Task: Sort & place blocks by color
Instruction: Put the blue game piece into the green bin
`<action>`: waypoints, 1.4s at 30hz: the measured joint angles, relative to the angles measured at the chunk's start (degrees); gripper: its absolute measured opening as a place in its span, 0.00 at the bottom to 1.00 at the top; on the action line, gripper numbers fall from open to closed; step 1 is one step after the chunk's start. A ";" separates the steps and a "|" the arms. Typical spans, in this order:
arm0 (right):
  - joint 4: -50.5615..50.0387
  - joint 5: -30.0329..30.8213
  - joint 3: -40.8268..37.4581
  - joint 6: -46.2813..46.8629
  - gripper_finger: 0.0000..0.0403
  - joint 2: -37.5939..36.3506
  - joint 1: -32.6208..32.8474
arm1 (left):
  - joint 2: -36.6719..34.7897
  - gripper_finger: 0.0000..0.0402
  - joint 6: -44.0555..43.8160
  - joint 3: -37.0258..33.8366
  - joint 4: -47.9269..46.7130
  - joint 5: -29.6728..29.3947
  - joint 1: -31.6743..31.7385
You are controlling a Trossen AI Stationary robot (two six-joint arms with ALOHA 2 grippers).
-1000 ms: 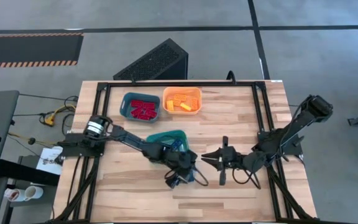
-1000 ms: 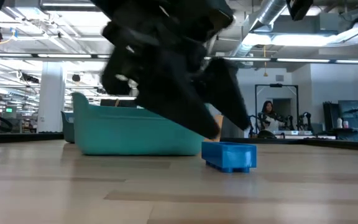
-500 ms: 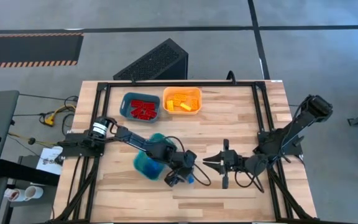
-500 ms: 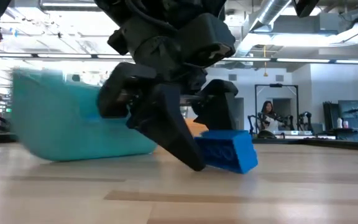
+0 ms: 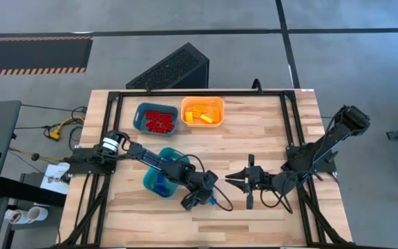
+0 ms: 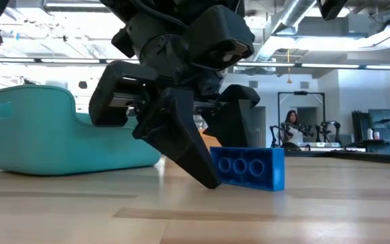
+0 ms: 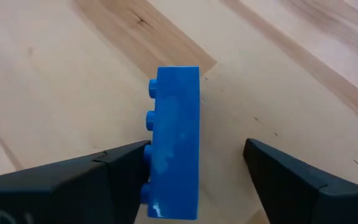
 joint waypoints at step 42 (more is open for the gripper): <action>12.54 1.39 0.02 -2.81 0.18 7.62 -3.34 | -52.32 0.23 -54.12 -31.42 -23.29 -27.72 -4.18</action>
